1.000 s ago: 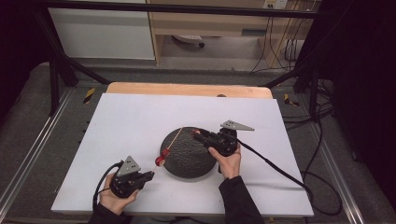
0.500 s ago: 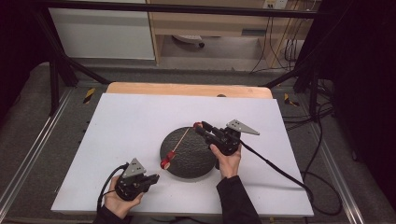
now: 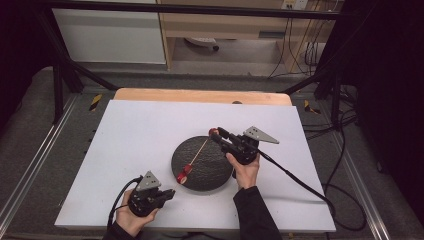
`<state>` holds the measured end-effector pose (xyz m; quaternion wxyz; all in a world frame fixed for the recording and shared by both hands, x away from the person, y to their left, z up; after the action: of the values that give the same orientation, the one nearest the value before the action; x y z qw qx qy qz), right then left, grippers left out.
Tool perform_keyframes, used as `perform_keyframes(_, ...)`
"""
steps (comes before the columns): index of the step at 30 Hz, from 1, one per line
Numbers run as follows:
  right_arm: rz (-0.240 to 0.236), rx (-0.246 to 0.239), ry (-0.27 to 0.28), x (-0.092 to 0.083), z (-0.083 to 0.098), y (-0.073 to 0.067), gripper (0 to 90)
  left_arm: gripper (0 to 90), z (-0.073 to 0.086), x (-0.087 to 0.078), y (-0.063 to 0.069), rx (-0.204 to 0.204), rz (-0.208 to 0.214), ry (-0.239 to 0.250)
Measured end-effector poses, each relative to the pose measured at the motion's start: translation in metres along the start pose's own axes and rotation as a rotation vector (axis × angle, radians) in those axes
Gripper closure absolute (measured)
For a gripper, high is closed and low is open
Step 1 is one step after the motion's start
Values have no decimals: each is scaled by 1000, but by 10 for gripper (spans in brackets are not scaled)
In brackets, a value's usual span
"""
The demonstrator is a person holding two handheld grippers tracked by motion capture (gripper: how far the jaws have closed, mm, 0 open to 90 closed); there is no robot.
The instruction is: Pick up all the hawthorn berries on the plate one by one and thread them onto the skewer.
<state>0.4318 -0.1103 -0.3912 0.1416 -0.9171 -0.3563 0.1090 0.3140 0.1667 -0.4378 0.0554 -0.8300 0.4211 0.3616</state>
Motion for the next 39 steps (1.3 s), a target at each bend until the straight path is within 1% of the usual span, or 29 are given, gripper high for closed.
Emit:
perform_keyframes(2,-1,2,1,0,1,-1,619,887,0,1,1,-8,4,0)
perform_keyframes(4,1,-13,7,1,1,0,620,887,0,2,2,-15,11,2)
perform_keyframes(8,5,-26,7,2,4,0,619,887,0,2,3,-28,21,6)
perform_keyframes(12,1,-34,6,3,6,-1,619,887,-1,3,3,-40,31,8)
perform_keyframes(15,-2,-31,7,3,6,-1,620,887,-1,4,4,-47,36,8)
perform_keyframes(29,-11,-32,11,3,7,-3,620,887,0,8,5,-64,48,0)
perform_keyframes(39,-10,-31,12,2,6,-3,620,887,0,8,5,-65,48,5)
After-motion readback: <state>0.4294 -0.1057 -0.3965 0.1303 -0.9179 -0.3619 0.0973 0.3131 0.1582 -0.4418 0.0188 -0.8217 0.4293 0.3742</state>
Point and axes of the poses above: each handheld gripper's, and its own axes: x roughly forward along the jaws, z roughly out of its underside, y roughly to its right, the point moved 2 cm from there along x, roughly forward along the jaws, and after that the axes turned 5 degrees about z, right-handed, at the moved point
